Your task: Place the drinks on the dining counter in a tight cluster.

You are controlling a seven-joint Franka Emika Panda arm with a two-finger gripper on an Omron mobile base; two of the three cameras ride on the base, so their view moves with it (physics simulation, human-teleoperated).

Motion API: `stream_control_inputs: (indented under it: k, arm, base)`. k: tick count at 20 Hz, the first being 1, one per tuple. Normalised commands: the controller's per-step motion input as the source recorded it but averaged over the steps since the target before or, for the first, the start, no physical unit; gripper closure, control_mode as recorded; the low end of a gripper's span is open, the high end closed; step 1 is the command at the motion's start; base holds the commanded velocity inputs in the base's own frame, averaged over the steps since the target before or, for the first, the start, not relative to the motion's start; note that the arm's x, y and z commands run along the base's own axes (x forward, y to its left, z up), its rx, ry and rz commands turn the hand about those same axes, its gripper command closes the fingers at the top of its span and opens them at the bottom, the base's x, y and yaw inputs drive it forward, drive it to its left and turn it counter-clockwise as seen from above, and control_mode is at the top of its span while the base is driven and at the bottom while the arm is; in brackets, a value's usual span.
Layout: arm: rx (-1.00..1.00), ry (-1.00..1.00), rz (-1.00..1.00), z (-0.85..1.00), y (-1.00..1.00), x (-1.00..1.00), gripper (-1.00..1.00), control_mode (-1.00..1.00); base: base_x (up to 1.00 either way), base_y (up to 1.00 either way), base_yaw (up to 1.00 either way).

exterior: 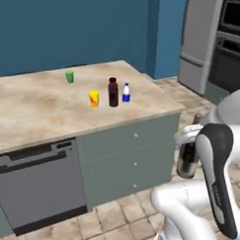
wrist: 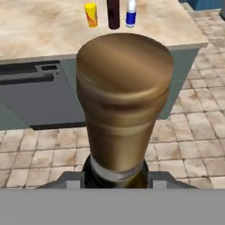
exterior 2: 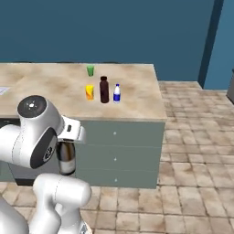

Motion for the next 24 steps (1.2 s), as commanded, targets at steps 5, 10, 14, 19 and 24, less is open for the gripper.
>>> stream_control_inputs:
  k: [5, 10, 14, 19, 24]
  arm:
    - [0.0, 0.0, 0.0, 0.0, 0.0, 0.0, 1.0, 1.0]
    - [0.0, 0.0, 0.0, 0.0, 0.0, 0.0, 1.0, 1.0]
    - [0.0, 0.0, 0.0, 0.0, 0.0, 0.0, 1.0, 1.0]
    - [0.0, 0.0, 0.0, 0.0, 0.0, 0.0, 1.0, 1.0]
    - [0.0, 0.0, 0.0, 0.0, 0.0, 0.0, 1.0, 1.0]
  base:
    - [0.93, -0.85, 0.4]
    - [0.81, -0.84, 0.03]
    - [0.8, -0.03, -0.05]
    - [0.96, 0.04, -0.09]
    - [0.63, 0.0, -0.06]
